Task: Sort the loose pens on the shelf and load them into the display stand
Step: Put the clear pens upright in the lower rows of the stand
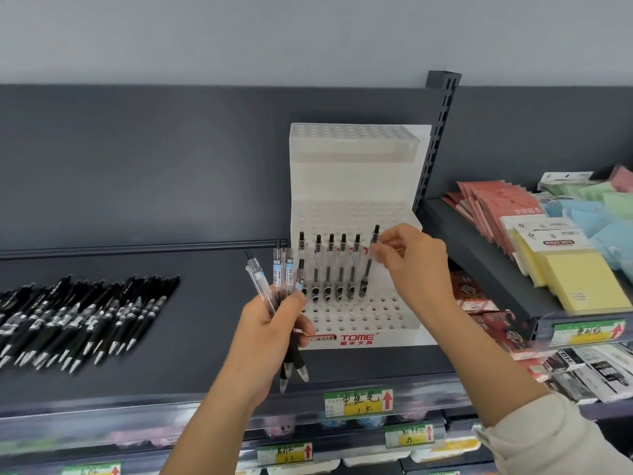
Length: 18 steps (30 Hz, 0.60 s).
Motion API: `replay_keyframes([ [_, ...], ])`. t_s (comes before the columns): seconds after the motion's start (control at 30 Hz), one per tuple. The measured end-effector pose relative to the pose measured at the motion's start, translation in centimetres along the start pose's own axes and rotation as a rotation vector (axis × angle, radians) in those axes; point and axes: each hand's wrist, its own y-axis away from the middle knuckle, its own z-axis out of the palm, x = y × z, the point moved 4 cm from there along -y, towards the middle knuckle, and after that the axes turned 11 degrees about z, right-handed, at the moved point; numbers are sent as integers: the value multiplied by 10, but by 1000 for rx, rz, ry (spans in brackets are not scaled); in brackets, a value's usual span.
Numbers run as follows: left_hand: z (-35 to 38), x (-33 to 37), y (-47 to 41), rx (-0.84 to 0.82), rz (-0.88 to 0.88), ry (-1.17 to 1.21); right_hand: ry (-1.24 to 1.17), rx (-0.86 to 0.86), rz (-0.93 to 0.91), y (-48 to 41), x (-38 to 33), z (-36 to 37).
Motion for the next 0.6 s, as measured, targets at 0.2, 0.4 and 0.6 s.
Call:
replay_keyframes([
  [0.2,5,2,-2,15,-5,99,34,-63,-56,1,-4,3],
  [0.4,7,2,-4,3,2,158,46,-63,-32,4,2,3],
  [0.6,12,1,-5,-36,19,168,-69,-5,-88,28,-18,-5],
])
